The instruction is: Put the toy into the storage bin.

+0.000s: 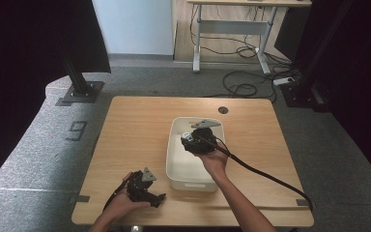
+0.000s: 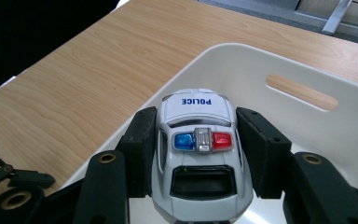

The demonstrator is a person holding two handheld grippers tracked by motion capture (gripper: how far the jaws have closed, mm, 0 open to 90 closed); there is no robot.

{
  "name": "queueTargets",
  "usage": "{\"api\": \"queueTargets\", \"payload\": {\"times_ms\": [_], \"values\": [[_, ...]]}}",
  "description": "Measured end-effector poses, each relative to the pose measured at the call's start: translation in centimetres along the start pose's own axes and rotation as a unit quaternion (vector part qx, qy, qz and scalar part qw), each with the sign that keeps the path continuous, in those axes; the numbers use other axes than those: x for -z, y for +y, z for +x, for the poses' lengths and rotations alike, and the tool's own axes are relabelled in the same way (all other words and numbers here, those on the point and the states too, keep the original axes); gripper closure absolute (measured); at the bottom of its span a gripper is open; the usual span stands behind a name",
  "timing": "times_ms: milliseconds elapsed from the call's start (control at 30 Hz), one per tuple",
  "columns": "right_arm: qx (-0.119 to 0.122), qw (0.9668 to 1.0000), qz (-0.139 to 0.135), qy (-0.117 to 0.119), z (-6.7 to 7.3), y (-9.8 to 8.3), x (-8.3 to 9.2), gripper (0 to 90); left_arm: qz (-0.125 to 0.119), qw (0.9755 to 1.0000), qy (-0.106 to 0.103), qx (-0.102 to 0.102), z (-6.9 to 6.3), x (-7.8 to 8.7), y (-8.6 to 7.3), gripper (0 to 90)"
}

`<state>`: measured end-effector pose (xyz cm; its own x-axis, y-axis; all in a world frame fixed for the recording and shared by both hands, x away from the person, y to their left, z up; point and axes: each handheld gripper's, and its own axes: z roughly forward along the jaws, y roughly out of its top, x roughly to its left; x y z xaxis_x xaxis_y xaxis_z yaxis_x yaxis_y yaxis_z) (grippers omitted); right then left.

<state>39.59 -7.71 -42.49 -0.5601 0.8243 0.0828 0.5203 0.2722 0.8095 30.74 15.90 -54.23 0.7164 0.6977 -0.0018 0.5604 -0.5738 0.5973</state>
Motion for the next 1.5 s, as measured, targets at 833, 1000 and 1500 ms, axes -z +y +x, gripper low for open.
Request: {"api": "queueTargets", "payload": {"times_ms": [833,1000,1500], "values": [[-0.024,0.9994,0.021,0.01,0.7,0.1,-3.1,50.4,0.002,1.0,-0.001,-0.001,0.0,0.0,0.0,0.1],[-0.028,0.999,0.035,0.005,0.4,-0.2,-4.4,50.4,0.001,1.0,-0.002,-0.001,0.0,0.0,0.0,0.1],[-0.032,0.9957,0.087,0.008,-0.1,-1.6,-7.2,50.4,0.002,1.0,-0.002,-0.001,0.0,0.0,0.1,0.1]]}}
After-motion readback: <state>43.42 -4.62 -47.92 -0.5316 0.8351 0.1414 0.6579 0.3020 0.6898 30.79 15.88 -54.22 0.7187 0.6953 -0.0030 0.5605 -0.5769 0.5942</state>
